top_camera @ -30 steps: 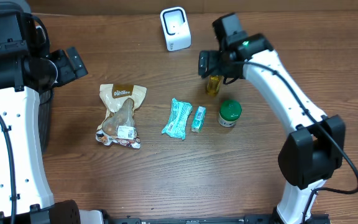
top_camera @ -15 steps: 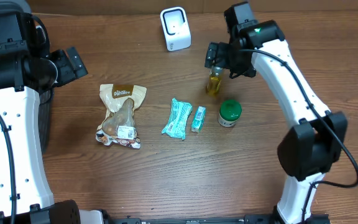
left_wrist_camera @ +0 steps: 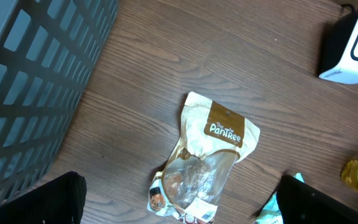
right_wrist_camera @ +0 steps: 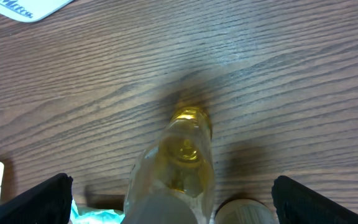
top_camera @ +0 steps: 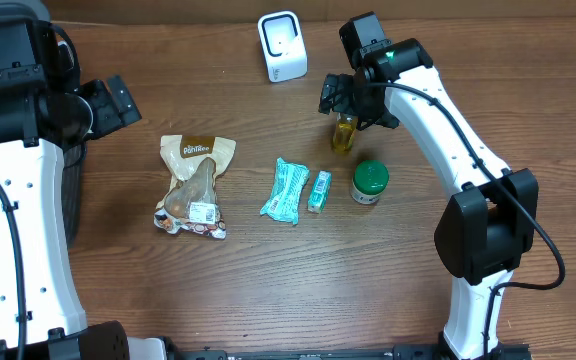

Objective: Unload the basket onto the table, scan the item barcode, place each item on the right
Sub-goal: 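Lower the right gripper onto the oil bottle and grasp it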

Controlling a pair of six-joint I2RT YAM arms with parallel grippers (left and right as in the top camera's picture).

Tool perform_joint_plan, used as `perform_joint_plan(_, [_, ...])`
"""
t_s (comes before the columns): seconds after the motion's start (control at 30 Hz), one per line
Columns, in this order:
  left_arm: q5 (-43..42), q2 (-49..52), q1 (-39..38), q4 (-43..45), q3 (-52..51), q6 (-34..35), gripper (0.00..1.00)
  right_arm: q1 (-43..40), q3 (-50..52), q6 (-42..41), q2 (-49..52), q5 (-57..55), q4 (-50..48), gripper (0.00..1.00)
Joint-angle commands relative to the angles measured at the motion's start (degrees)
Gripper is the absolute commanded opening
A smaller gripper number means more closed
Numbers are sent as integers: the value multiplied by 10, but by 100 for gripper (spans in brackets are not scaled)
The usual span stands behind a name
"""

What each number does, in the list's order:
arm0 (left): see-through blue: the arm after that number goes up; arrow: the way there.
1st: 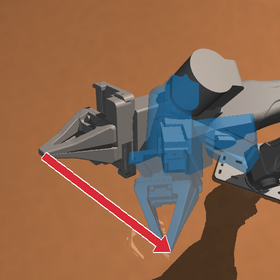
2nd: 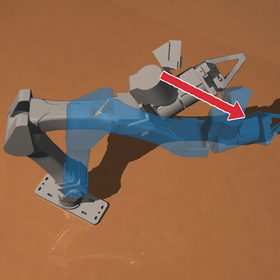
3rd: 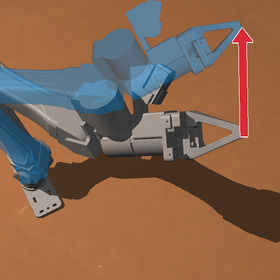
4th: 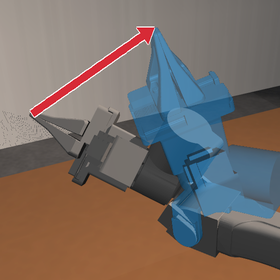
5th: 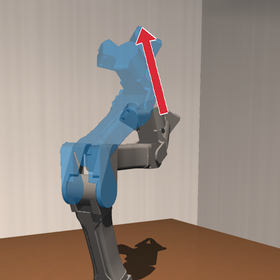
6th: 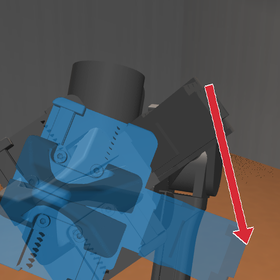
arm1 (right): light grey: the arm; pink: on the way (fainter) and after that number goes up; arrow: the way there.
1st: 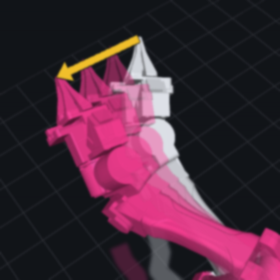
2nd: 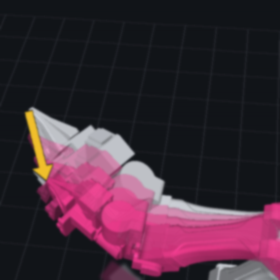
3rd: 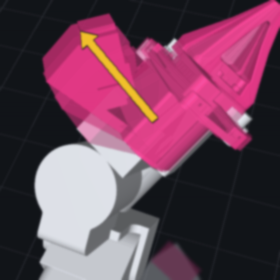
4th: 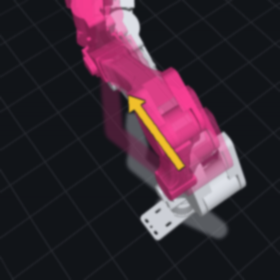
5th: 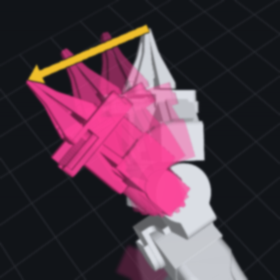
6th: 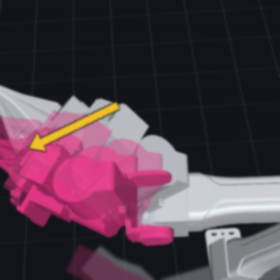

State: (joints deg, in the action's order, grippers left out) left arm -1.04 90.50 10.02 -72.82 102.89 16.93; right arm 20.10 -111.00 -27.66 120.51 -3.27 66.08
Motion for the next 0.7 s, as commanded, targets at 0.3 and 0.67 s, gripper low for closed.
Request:
perform_joint_plan(0.3, [0, 2, 1, 0, 3, -7, 100, 2, 39, -11, 2, 4, -45, 100])
perform_joint_plan(0.67, [0, 2, 1, 0, 3, -7, 100, 2, 42, -11, 5, 5, -45, 85])
